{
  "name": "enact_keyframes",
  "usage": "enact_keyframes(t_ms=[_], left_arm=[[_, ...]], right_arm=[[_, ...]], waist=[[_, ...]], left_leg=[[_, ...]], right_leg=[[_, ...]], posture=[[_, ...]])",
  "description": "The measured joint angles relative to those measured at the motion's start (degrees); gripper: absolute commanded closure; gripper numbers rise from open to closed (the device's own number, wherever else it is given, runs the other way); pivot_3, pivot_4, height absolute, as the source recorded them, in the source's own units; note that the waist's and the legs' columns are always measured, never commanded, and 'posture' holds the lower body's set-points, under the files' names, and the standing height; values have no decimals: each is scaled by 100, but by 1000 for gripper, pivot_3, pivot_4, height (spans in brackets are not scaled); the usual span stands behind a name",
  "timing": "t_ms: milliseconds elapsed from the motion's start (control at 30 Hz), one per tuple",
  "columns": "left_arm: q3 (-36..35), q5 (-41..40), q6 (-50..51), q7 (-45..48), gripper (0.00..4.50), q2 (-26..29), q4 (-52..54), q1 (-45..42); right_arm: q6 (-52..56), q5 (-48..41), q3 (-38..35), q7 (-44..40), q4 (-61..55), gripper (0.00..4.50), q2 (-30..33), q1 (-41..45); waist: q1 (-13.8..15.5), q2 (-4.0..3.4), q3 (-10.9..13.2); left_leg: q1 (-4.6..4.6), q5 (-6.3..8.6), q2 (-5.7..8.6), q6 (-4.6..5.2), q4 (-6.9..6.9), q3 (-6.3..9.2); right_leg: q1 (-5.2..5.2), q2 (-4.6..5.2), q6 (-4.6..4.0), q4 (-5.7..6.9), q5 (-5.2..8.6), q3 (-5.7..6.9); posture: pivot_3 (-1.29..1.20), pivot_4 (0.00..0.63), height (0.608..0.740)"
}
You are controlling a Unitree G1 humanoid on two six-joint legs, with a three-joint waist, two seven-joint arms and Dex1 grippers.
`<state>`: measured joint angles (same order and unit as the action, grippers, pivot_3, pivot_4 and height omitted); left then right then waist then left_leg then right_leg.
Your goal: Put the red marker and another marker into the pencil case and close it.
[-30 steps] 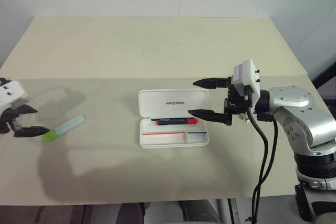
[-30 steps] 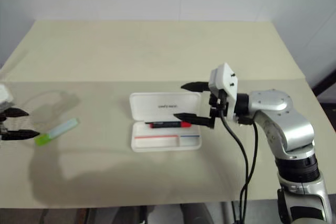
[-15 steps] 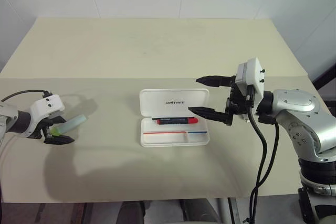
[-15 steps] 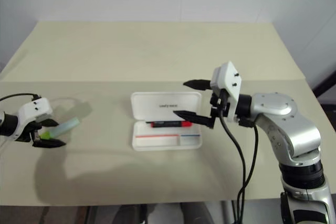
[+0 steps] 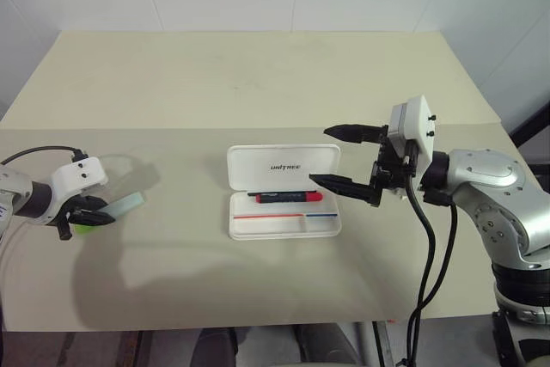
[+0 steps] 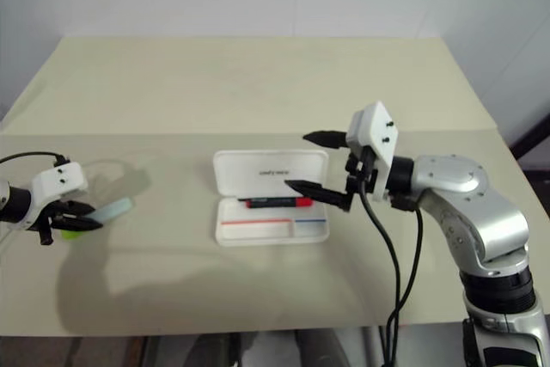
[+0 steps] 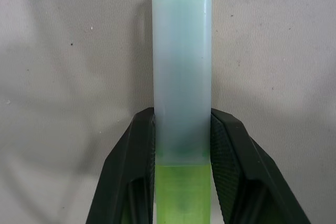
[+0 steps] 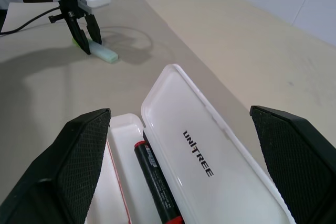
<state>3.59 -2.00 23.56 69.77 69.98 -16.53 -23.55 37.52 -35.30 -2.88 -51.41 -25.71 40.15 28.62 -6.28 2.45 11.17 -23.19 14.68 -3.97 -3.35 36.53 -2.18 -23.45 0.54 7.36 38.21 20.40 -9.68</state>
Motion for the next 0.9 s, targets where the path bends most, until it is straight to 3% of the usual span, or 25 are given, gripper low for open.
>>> enact_keyframes(t_ms=[133,400,633,900], left_arm=[[111,-29,-64,268,3445,-20,224,-301],[189,-501,350,779,3445,-246,1824,-706],[605,-732,1103,647,3445,-1107,2697,-1519],[1361,-647,1566,357,3445,-2075,2702,-2271]], right_arm=[[-11,1,-33,-28,6,0,92,-143],[-247,172,-264,-50,179,0,321,-830],[-410,307,-676,-10,175,0,456,-1647],[-601,387,-1086,123,4,0,477,-2485]], waist=[[44,3,1],[158,5,0],[178,9,2],[174,10,3]], left_leg=[[-11,-1,2,-1,6,3],[-13,1,2,1,6,0],[-11,4,6,6,52,10],[1,2,17,10,78,23]], right_leg=[[0,1,2,-6,-1,2],[3,2,5,-23,-2,1],[34,-2,25,-25,-13,0],[74,-3,46,-31,-26,-8]], posture=[[0,150,740],[0,150,740],[0,150,740],[0,150,740]])
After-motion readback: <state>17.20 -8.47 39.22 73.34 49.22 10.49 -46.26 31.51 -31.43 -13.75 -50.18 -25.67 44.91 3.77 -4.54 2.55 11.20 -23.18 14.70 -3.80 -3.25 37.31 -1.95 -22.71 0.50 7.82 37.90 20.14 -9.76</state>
